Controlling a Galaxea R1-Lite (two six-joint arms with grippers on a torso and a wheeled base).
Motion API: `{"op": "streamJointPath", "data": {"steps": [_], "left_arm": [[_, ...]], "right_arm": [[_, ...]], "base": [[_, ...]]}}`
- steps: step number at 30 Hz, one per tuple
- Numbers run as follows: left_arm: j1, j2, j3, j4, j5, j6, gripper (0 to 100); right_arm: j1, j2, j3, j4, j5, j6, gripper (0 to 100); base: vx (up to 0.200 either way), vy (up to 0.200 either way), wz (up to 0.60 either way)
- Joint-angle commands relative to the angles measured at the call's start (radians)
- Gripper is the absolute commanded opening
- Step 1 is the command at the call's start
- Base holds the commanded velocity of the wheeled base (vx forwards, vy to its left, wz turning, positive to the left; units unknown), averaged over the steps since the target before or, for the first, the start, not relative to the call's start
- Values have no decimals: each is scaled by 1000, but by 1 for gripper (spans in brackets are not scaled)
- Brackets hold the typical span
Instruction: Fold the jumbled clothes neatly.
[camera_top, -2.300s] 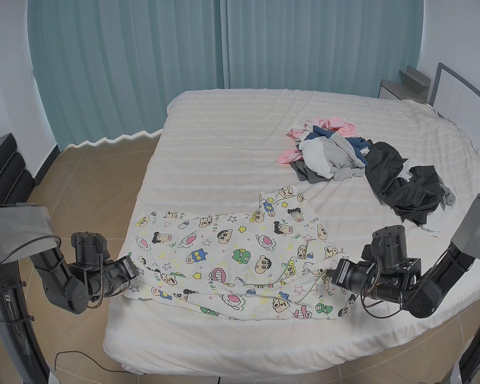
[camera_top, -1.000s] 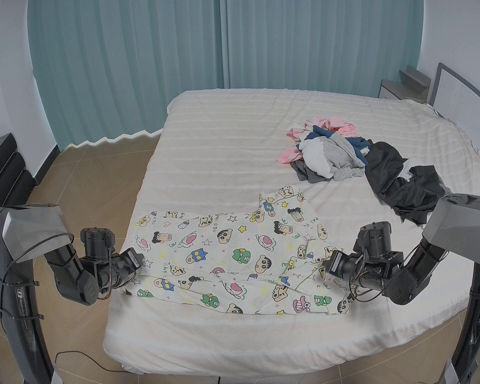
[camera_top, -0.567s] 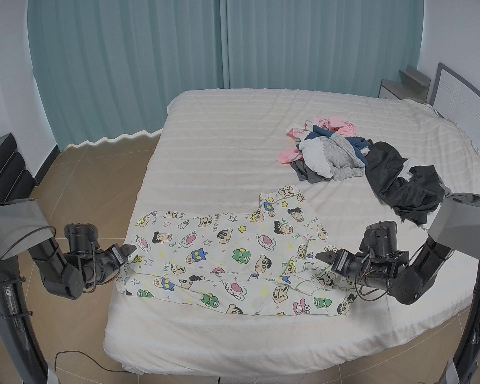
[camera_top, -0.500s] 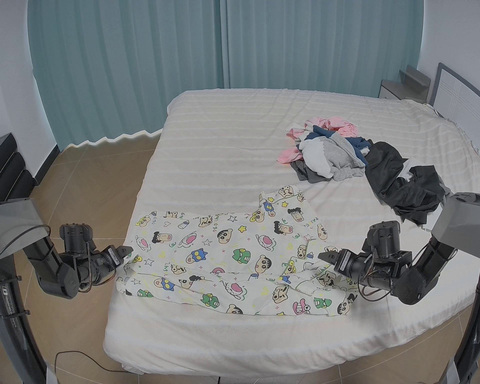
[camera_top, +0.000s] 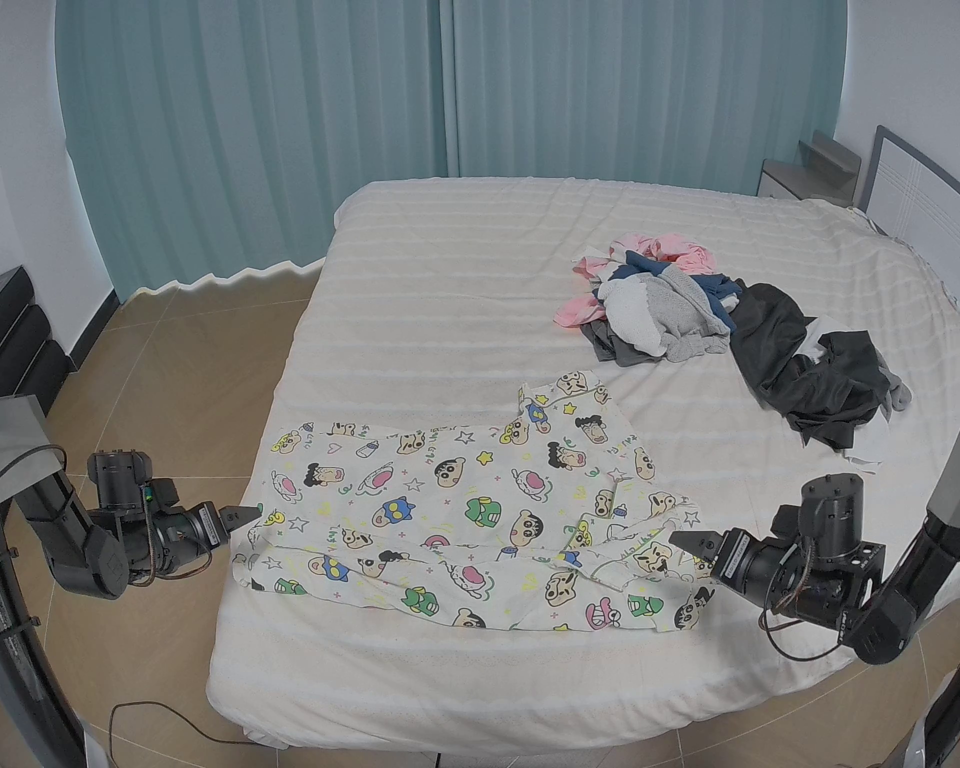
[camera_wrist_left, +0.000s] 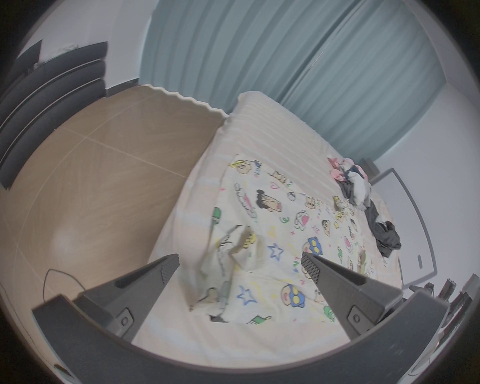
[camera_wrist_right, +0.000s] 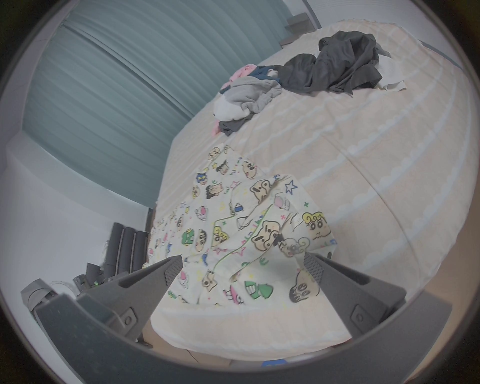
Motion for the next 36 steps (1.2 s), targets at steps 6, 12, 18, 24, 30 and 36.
{"op": "streamJointPath", "data": {"steps": [6,12,18,24,30,36], "left_arm": [[-91,3,-62,74,-67,15,100],[-105,56,-68,74,-67,20,100],[-123,72,-68,88,-68,15,100],[-159,105,-88,99,-64,15,100],[-182,147,-192,99,-1,-92,100],[-180,136,-261,59,13,-293,100]], "right_arm": [[43,-2,143,-173,4,72,100],[43,17,177,-228,33,74,100],[43,18,177,-234,34,77,100],[43,18,178,-234,36,83,100],[44,18,178,-234,36,97,100],[44,26,178,-234,36,97,100]], "base": [[0,0,0],[0,0,0],[0,0,0],[0,0,0],[0,0,0],[0,0,0]]}}
